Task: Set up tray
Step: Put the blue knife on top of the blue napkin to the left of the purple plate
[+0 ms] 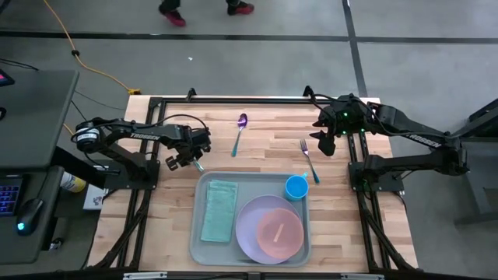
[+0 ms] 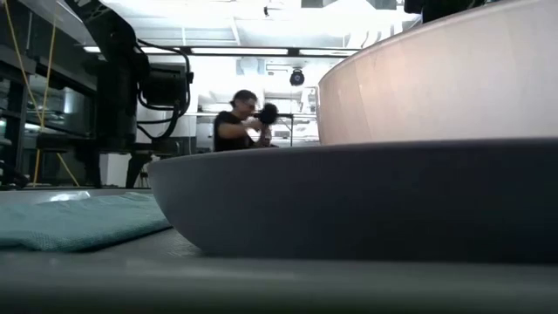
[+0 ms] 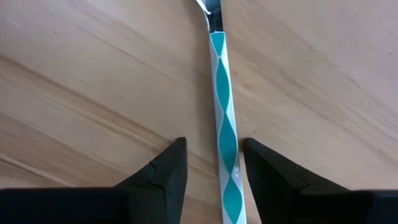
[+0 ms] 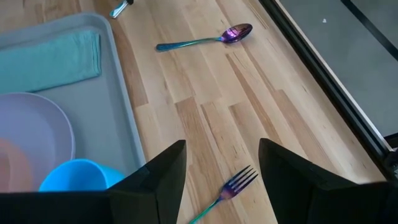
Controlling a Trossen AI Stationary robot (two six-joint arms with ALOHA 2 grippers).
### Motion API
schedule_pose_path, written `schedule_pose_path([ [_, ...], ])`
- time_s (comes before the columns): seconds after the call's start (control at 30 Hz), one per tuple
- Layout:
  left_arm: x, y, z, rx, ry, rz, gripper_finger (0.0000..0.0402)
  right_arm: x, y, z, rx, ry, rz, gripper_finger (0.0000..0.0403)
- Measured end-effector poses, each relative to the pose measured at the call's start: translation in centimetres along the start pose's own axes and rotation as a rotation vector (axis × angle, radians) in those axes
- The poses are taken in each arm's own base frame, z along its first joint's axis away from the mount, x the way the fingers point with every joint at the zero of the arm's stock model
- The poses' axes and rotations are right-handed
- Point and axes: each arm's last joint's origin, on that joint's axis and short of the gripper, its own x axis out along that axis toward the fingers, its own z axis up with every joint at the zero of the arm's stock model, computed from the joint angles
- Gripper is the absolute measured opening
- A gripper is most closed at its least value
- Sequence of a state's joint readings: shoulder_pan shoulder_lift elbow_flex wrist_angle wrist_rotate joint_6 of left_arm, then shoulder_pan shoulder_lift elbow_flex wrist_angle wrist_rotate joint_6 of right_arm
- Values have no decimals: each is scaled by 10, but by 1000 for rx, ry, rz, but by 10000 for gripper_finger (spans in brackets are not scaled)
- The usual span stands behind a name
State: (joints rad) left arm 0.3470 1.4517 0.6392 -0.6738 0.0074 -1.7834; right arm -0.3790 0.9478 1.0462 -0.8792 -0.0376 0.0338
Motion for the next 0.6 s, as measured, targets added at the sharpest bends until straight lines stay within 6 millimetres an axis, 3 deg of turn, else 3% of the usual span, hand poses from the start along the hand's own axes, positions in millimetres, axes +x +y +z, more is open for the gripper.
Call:
schedule_pose_path([
  [0.13, 0, 0, 0, 7, -5, 3, 142, 0, 0, 0, 1, 2, 0, 179],
  [0.37, 0, -1, 0, 37, -20, -7, 30, 0, 0, 0, 2, 2, 0, 179],
  [0.6, 0, -1, 1, 96, -45, -9, 24, 0, 0, -1, 3, 8, 0, 179],
])
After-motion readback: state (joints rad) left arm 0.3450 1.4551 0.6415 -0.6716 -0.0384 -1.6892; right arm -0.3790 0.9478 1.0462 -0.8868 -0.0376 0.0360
